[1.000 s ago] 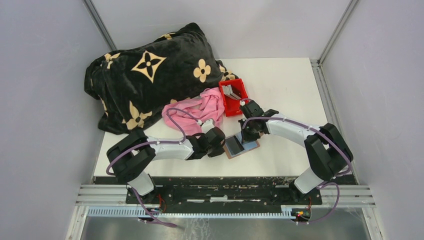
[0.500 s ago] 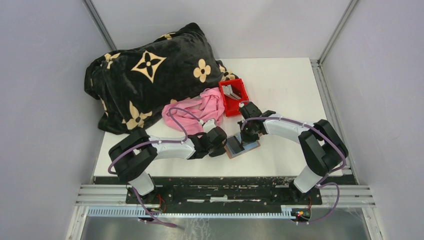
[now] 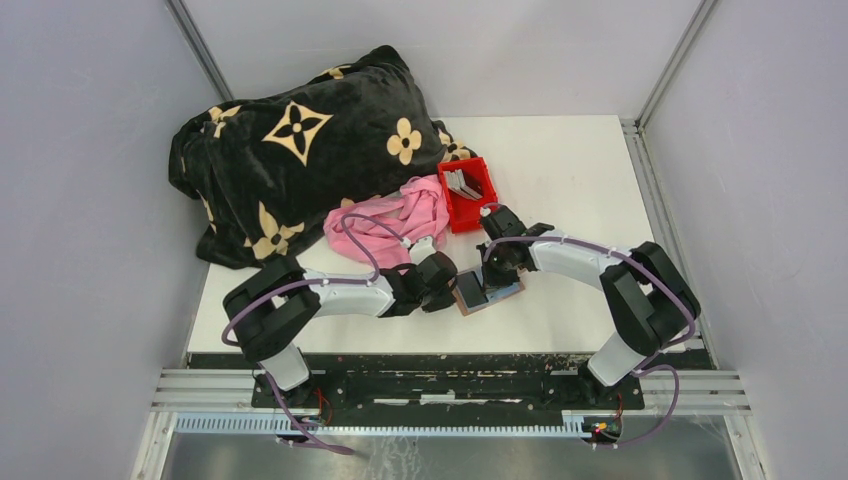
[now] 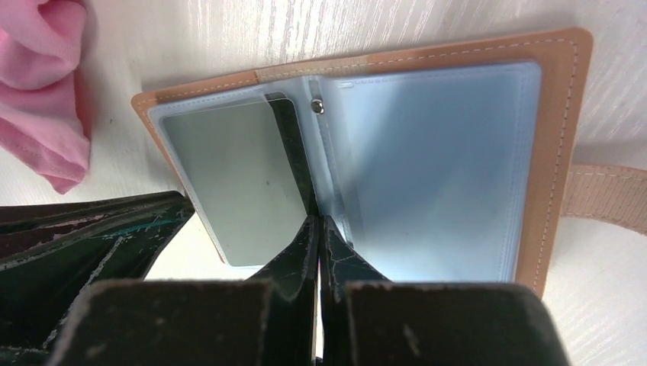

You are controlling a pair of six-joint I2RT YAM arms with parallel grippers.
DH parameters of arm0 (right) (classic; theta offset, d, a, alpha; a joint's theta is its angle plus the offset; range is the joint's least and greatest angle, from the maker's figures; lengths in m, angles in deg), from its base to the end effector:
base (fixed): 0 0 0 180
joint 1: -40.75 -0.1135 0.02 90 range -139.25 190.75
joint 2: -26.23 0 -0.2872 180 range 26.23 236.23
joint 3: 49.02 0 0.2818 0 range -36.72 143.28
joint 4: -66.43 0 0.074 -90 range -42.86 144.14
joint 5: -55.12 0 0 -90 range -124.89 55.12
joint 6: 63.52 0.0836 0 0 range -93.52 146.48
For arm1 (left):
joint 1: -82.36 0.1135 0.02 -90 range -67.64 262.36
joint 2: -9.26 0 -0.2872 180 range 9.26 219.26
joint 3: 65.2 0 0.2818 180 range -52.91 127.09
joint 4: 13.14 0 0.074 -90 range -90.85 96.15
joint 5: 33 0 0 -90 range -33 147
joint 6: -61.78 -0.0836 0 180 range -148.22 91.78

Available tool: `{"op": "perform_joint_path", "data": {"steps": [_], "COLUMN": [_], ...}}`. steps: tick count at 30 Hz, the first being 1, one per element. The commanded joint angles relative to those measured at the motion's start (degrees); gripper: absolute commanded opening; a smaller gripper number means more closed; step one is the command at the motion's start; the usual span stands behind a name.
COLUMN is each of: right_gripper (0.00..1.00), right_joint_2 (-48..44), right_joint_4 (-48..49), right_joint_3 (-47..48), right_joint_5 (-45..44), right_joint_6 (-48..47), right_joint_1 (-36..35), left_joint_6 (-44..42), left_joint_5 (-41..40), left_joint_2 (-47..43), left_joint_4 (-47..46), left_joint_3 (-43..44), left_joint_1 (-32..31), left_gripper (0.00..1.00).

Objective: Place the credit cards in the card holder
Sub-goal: Insert the credit card into the card holder.

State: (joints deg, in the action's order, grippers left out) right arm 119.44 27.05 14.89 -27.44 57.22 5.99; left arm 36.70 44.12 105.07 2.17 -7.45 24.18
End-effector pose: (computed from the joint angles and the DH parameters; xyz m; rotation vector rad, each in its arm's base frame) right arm 0.2722 0.2021 0.1162 -0.1355 2.8614 0.4483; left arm 0.2076 -0.2992 0.1007 -0.2478 2.5685 -0.6118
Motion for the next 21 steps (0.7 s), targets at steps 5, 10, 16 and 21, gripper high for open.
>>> {"op": "perform_joint_path", "data": {"steps": [5,10,16,21], "right_gripper": [0.01,0.05,0.27,0.38], "right_joint_2": [-2.3,-4.1,-6.2,-5.8], "right_joint_4": [-0.2,-2.5,-5.1,-6.5], "right_joint_3": [1.5,3.6,8.0,13.6], "right_joint_5": [2.8,-0.5,-4.4,-5.8], "right_joint_6": [0.4,-1.2,-2.4,-2.8], "right_joint_1": [-0.6,-0.5,-0.5,-0.5], "left_joint_6": [-0.9,-0.2,-0.5,-1.2], "left_joint_5": [0.5,-1.9,-6.5,-8.4], "left_joint_2": [5.4,4.0,1.4,-0.5], "left_joint_4": [8.2,11.3,16.7,20.1], "left_joint_3": [-2.4,-1.8,-0.1,0.9], "left_joint_1": [-0.6,-0.6,-0.6,-0.6], "left_gripper": [0.03,0.03,0.03,0.06]}}
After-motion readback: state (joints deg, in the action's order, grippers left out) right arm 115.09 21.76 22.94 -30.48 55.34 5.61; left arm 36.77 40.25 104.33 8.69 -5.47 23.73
